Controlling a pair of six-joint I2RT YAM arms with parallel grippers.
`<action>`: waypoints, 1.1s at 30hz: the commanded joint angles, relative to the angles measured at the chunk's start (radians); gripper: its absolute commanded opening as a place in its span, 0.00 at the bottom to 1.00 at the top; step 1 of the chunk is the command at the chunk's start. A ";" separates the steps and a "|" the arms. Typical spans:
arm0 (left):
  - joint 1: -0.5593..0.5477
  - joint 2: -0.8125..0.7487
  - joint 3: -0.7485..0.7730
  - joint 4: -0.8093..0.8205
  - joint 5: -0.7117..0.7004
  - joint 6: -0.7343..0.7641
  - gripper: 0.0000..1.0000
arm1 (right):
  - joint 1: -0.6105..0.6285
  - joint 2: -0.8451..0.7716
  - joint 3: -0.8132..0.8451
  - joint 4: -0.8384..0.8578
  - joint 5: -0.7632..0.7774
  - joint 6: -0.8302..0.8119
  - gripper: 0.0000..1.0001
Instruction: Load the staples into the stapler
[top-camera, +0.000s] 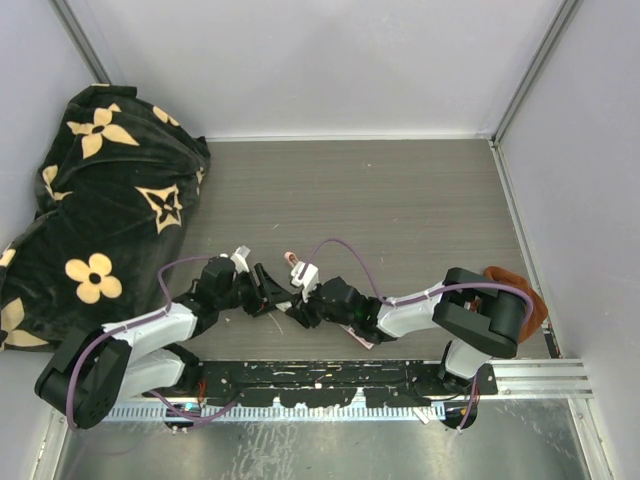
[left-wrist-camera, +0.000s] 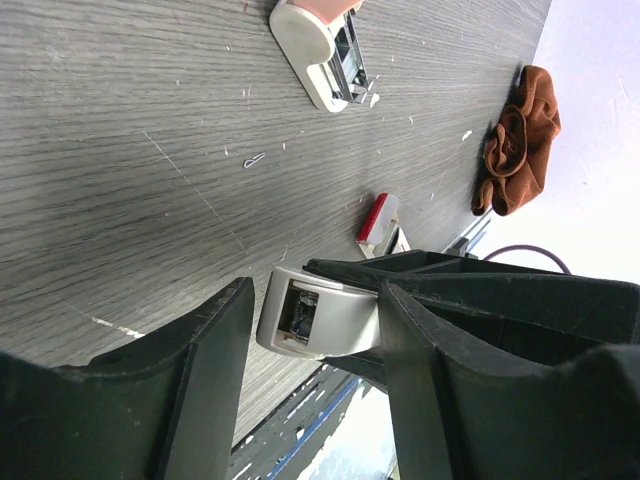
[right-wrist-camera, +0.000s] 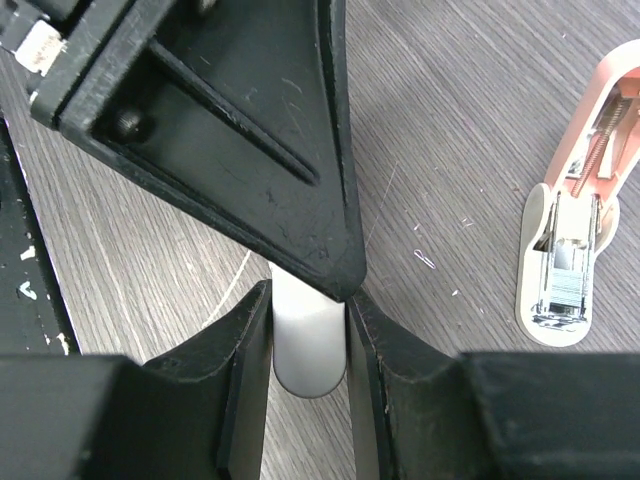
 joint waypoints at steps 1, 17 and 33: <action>0.002 0.019 -0.005 0.077 0.050 -0.016 0.55 | 0.002 -0.060 -0.002 0.119 -0.003 0.025 0.01; 0.002 -0.013 -0.010 0.097 0.066 -0.059 0.15 | 0.002 -0.069 -0.005 0.095 0.020 0.046 0.39; 0.002 -0.112 0.024 0.132 0.150 0.040 0.00 | -0.134 -0.385 -0.019 -0.188 -0.216 0.250 0.83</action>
